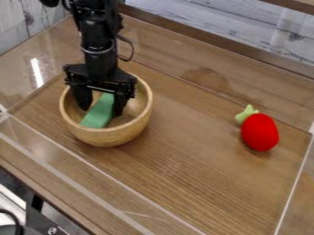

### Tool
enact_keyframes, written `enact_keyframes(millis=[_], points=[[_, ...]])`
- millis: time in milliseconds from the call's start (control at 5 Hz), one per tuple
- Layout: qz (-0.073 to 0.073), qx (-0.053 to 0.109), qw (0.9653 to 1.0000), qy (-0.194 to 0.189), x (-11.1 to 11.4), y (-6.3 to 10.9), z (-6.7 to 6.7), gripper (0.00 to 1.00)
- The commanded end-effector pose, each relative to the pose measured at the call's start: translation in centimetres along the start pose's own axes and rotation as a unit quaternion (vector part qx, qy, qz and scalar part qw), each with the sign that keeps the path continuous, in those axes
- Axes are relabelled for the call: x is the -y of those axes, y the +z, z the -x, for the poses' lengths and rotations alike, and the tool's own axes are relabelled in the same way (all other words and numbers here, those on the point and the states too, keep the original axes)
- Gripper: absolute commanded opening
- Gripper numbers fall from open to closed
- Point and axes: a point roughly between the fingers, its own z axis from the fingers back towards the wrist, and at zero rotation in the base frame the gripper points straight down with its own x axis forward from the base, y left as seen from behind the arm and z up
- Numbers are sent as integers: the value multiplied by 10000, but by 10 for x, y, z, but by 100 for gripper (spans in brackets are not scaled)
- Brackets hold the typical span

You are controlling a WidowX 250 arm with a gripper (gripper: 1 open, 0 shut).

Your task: Remove the green object from the brown bowl and put it on the table

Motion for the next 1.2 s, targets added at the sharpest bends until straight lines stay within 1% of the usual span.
enact_keyframes(millis=[0,200,400,600,800,1000], points=[[-60,127,9997,188,0,0,-12,100],[-17,138,9992,369,-1,1,-19,100],[22,149,9994,316,-2,12,-17,0],[173,229,9994,188,-15,20,-17,0],[404,404,9983,68,-26,43,-18,0],[596,502,9970,27,-16,73,-26,0]])
